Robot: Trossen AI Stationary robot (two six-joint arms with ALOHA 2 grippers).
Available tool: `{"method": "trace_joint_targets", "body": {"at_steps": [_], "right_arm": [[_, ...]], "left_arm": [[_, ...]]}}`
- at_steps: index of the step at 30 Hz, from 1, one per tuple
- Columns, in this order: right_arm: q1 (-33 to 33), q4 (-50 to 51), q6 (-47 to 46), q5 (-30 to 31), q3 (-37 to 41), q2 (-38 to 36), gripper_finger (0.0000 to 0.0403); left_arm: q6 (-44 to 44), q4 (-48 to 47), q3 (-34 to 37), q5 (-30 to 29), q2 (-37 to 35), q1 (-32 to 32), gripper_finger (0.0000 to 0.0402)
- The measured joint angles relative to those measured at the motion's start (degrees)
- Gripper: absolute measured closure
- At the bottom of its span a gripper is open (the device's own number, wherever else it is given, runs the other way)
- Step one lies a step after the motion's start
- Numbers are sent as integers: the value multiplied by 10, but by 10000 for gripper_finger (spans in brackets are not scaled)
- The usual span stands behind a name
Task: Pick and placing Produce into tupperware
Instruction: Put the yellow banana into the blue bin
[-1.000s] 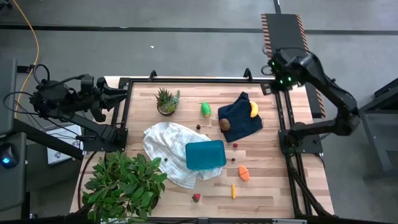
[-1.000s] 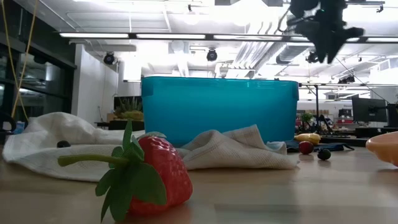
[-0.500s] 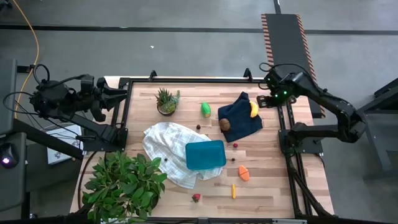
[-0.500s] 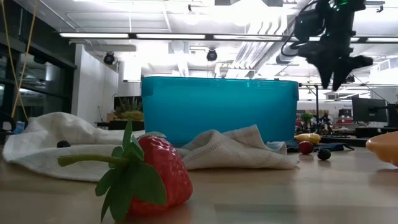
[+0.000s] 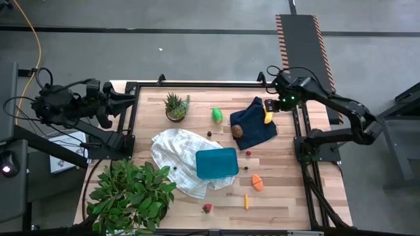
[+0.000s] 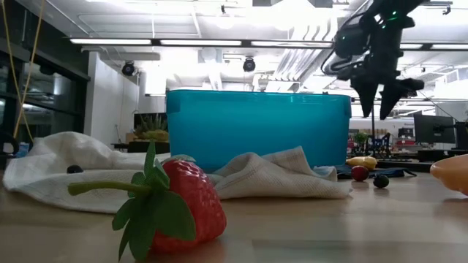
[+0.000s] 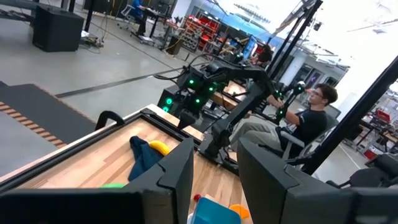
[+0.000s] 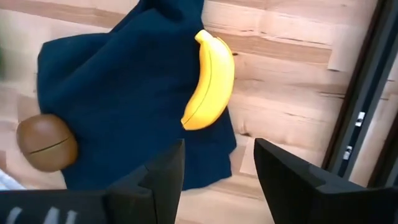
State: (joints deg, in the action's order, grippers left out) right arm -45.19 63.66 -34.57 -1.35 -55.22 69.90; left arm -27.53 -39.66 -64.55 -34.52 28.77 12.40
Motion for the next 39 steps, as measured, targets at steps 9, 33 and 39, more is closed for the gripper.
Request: {"method": "trace_joint_targets", "body": {"at_steps": [9,33,39], "right_arm": [[0,-42,3,12,0,67,217],[0,-98,16,15,0,199,217],[0,-119,15,16,0,217,217]], "left_arm": [[-1,1,0,0,7,0,291],[0,0,0,6,13,0,291],[0,0,0,7,13,0,291]]}}
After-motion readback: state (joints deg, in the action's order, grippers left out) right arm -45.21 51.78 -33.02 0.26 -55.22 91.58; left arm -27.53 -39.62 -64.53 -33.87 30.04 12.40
